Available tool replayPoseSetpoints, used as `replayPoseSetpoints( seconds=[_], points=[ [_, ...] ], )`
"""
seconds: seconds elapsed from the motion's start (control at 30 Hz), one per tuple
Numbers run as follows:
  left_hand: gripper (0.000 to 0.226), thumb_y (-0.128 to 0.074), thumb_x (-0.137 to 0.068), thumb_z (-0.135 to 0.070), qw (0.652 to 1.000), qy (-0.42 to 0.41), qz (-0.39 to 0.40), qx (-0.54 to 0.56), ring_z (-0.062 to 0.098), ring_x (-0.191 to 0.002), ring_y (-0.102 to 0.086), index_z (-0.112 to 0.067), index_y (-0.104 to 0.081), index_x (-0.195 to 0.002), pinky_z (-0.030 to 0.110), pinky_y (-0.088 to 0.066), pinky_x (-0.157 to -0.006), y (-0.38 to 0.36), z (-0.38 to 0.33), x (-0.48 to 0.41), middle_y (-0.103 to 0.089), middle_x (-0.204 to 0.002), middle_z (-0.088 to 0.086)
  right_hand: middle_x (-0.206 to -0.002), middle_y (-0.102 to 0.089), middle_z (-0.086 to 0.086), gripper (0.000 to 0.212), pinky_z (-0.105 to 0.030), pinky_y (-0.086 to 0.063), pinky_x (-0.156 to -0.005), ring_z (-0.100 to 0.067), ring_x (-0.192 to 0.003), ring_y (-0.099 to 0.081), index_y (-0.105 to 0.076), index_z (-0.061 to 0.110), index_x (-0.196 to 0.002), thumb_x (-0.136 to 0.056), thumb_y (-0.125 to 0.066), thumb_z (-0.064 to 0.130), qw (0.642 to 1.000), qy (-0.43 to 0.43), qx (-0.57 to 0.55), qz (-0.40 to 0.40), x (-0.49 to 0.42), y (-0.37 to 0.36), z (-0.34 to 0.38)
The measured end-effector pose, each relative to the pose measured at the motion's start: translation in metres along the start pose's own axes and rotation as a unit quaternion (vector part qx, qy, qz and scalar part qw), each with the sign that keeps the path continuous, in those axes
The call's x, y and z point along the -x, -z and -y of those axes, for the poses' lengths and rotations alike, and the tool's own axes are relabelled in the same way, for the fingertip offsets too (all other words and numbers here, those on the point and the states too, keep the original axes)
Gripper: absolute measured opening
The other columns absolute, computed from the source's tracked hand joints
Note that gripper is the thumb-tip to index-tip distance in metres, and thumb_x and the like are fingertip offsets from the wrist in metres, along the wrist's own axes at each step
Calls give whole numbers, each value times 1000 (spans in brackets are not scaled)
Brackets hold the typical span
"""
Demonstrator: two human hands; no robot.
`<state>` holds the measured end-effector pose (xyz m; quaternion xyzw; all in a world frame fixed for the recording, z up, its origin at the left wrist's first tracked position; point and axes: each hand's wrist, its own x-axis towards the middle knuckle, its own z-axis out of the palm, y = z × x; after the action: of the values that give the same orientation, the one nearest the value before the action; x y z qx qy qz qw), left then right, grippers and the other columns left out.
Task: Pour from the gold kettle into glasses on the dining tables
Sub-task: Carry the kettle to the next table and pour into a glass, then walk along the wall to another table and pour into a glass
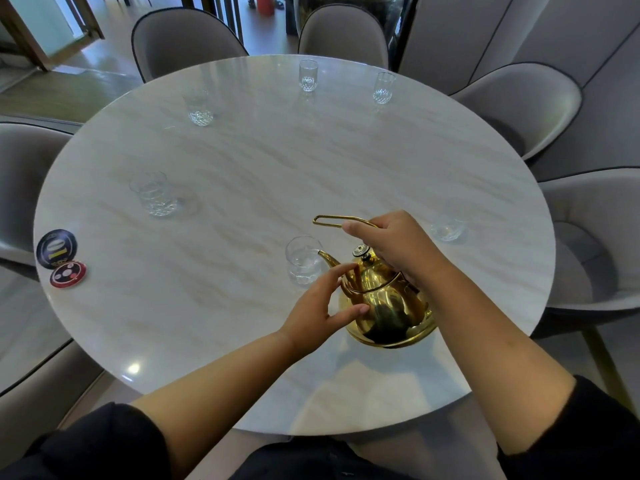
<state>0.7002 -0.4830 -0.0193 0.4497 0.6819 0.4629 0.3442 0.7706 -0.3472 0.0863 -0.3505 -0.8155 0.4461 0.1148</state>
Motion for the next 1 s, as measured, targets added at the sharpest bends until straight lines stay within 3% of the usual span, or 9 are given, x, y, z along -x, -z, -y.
replayPoseSetpoints(
  seconds=[0.17,0.27,0.5,0.7,0.9,1.0],
  points=[
    [62,-64,-81,-45,998,-22,5,-56,-1,-126,-35,-42,-32,-134,25,-33,-106,-4,2,2,-40,-137,-16,-46,-32,3,46,-23,-27,-45,-4,-34,-26,-44,14,-55,-86,-64,41,996,-10,-83,-35,16,0,-20],
    [61,-63,-82,-48,995,-45,8,-91,3,-131,-34,-43,-32,-135,32,-32,-110,-8,10,1,-39,-145,-9,-44,-30,6,49,-22,-26,-43,-5,-35,-25,-39,19,-50,-86,-66,38,987,-17,-147,-66,28,-2,-36],
    [55,-47,-86,-56,989,-78,0,-127,12,-133,-34,-38,-34,-137,45,-35,-109,-35,19,5,-33,-148,-7,-38,-28,10,56,-20,-23,-39,-7,-34,-22,-36,25,-41,-87,-66,25,929,-29,-332,-161,71,-10,-73],
    [50,-43,-88,-53,982,-138,32,-125,16,-137,-25,-38,-31,-135,47,-30,-111,-80,16,18,-26,-151,-5,-37,-29,12,58,-16,-27,-39,-5,-34,-23,-38,23,-37,-88,-64,22,886,-44,-379,-265,127,-6,-95],
    [55,-42,-88,-52,966,-199,118,-117,16,-137,-25,-25,-36,-136,46,-28,-112,-137,-4,43,-29,-147,-5,-37,-29,11,50,-14,-26,-38,-3,-33,-23,-38,21,-44,-87,-64,21,843,-50,-393,-365,206,9,-116],
    [57,-40,-88,-54,955,-217,166,-114,16,-138,-24,-27,-35,-137,47,-27,-113,-169,-17,61,-27,-146,-11,-36,-31,12,56,-11,-28,-38,-1,-32,-25,-40,24,-38,-90,-61,19,830,-49,-379,-407,251,19,-126]
  ],
)
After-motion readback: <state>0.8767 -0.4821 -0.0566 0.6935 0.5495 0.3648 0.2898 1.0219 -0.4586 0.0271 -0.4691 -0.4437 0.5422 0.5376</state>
